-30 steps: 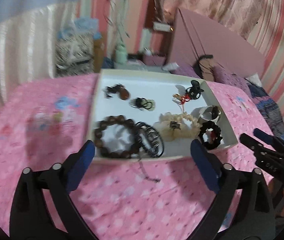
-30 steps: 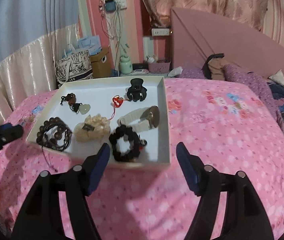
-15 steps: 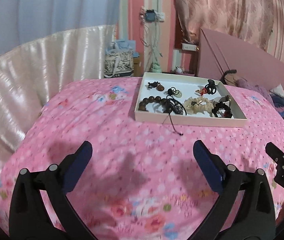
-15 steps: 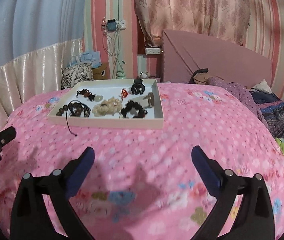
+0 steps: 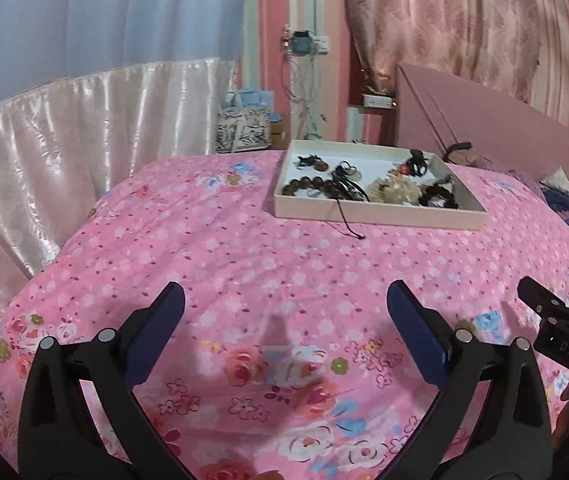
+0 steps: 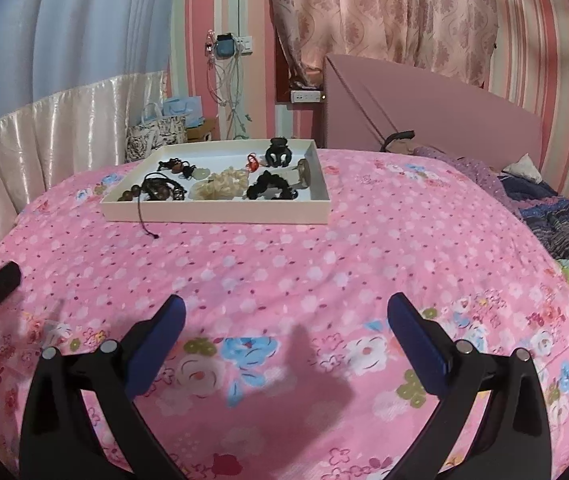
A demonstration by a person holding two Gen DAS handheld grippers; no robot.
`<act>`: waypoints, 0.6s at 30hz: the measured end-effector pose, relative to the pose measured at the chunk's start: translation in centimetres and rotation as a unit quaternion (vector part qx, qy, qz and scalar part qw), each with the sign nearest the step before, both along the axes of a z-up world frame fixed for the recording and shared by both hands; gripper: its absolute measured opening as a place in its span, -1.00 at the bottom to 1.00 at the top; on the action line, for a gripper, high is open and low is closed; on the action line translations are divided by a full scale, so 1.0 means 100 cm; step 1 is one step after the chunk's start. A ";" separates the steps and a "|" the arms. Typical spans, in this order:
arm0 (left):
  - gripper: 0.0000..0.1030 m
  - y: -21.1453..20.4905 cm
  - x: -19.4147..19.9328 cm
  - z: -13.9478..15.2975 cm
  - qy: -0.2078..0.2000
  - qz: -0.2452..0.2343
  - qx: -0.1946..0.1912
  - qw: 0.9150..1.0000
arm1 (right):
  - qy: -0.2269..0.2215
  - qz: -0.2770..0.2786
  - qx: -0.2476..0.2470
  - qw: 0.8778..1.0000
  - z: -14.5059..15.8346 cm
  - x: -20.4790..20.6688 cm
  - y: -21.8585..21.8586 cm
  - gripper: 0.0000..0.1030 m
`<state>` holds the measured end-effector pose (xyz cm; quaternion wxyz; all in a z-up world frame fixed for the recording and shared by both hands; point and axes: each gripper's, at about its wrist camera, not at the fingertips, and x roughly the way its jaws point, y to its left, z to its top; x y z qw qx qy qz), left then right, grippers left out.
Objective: Organize jewelry
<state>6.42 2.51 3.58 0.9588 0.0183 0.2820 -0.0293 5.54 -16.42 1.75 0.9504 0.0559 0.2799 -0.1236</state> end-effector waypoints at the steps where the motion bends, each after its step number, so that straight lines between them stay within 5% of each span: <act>1: 0.94 -0.002 0.001 -0.001 0.003 -0.002 0.002 1.000 | -0.002 0.000 0.000 1.000 -0.001 -0.001 0.000 0.95; 18: 0.94 -0.009 0.002 -0.007 0.008 -0.007 0.016 1.000 | -0.013 -0.006 -0.015 1.000 0.000 -0.006 0.002 0.96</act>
